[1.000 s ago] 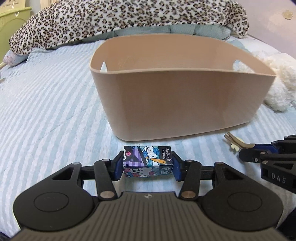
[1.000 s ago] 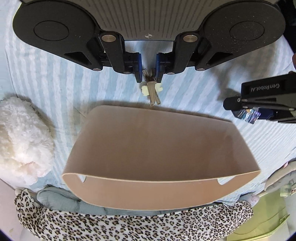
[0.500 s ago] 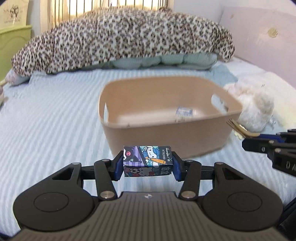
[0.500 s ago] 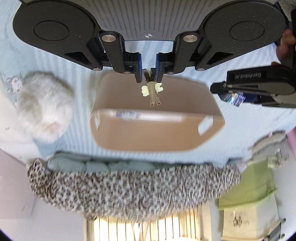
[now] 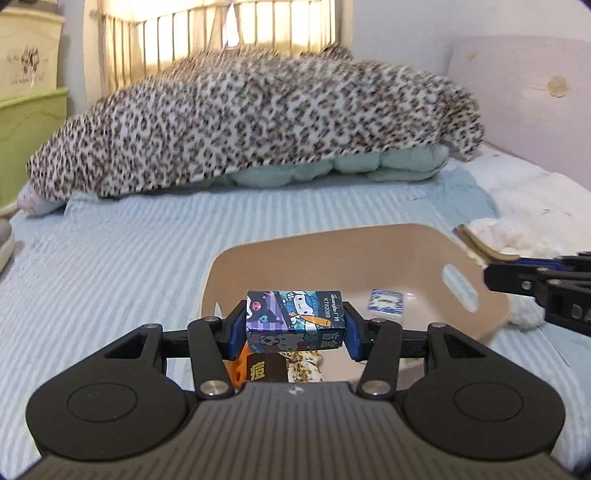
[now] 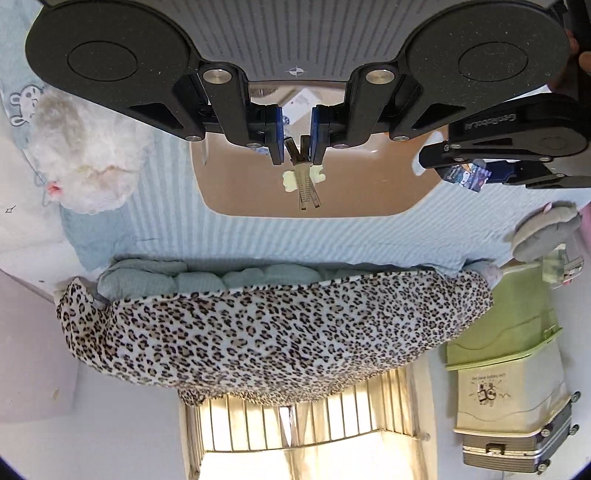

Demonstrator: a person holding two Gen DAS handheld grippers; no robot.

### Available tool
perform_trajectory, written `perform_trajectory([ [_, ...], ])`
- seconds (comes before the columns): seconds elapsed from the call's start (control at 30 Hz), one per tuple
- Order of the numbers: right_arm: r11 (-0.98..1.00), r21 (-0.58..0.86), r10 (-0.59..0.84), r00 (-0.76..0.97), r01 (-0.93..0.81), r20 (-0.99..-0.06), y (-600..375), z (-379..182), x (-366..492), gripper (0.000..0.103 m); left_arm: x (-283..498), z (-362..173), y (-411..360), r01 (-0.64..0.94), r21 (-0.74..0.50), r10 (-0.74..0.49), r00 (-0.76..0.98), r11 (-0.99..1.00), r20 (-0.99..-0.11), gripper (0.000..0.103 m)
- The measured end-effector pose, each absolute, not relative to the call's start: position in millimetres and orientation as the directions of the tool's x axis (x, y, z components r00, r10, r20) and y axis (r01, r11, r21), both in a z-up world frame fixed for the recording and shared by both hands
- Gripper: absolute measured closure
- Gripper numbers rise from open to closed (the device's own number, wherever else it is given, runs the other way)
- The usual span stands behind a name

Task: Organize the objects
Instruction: 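Carry the juice box and keys over the basket and release them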

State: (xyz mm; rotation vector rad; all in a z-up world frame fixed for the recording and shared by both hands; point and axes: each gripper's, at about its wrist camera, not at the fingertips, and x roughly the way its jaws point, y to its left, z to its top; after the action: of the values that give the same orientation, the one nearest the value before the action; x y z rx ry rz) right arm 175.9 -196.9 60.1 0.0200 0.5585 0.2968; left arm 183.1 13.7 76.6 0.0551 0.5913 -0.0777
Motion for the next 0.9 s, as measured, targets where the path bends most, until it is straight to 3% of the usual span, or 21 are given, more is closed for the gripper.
perform_trajectory([
  [0.57,0.971,0.092,0.225,0.697,-0.222,-0.681,-186,2,232,0.09,255,17,1,0.083,0.123,0.025,0.726,0.989,-0.687,0.05],
  [0.63,0.97,0.092,0.226,0.693,-0.225,-0.684,-186,2,232,0.082,253,17,1,0.092,0.125,0.02,0.725,0.988,-0.688,0.049],
  [0.7,0.972,0.084,0.216,0.7,-0.217,-0.681,-189,9,228,0.06,250,20,3,0.089,0.12,0.019,0.726,0.989,-0.688,0.046],
  [0.77,0.974,0.104,0.219,0.716,-0.201,-0.663,-194,17,221,0.047,247,26,4,0.074,0.111,0.024,0.718,0.991,-0.696,0.022],
  [0.83,0.973,0.116,0.225,0.718,-0.198,-0.659,-197,25,216,0.043,242,34,7,0.067,0.101,0.022,0.72,0.993,-0.694,0.015],
  [0.9,0.974,0.111,0.221,0.72,-0.198,-0.657,-198,32,209,0.029,236,41,8,0.07,0.101,0.019,0.725,0.992,-0.689,0.014],
])
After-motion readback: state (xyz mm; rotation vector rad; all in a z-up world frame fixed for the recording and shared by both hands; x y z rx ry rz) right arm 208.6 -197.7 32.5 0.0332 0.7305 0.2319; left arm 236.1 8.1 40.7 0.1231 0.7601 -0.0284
